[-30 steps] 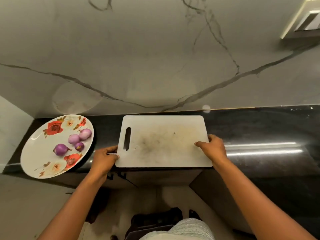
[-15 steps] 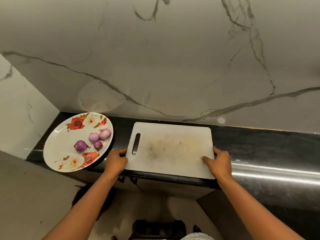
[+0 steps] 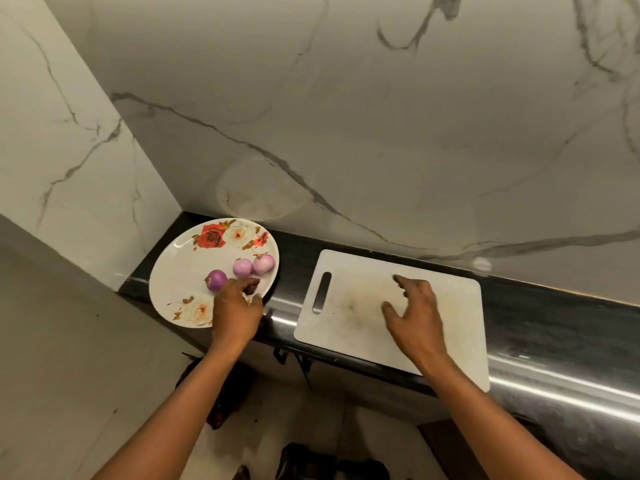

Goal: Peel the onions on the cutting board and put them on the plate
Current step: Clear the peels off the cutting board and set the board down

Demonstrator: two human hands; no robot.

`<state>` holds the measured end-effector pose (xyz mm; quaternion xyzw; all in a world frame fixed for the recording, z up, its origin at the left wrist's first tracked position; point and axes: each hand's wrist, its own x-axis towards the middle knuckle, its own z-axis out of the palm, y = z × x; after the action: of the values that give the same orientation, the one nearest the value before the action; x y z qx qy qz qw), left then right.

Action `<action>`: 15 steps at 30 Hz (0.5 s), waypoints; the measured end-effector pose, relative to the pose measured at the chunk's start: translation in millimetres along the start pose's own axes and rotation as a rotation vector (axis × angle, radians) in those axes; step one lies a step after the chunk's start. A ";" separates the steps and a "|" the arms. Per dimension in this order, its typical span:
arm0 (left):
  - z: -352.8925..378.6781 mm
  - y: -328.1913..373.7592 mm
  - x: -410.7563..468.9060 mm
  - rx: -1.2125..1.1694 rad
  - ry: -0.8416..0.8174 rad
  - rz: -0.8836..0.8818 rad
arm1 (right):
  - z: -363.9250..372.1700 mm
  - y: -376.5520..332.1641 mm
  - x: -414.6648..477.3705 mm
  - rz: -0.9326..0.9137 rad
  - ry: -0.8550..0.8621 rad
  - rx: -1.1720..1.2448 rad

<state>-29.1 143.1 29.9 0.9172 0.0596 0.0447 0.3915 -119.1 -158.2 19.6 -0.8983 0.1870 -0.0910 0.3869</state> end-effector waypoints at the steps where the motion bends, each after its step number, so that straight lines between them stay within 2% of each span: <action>1: -8.7 -5.4 6.0 -0.002 0.043 -0.001 | 11.6 -15.2 3.5 -0.038 -0.036 0.015; 5: -36.7 -31.6 35.8 0.016 0.126 -0.077 | 60.5 -76.9 21.7 -0.168 -0.198 0.074; 10: -45.8 -53.1 60.0 0.029 -0.008 -0.132 | 114.5 -143.2 50.6 -0.308 -0.420 -0.041; 15: -38.8 -62.5 71.7 -0.011 -0.089 -0.200 | 158.8 -172.1 82.1 -0.262 -0.504 -0.218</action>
<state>32.2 224.0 14.0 0.9055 0.1334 -0.0350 0.4014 50.5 22.0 37.9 -0.9454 -0.0236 0.1062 0.3073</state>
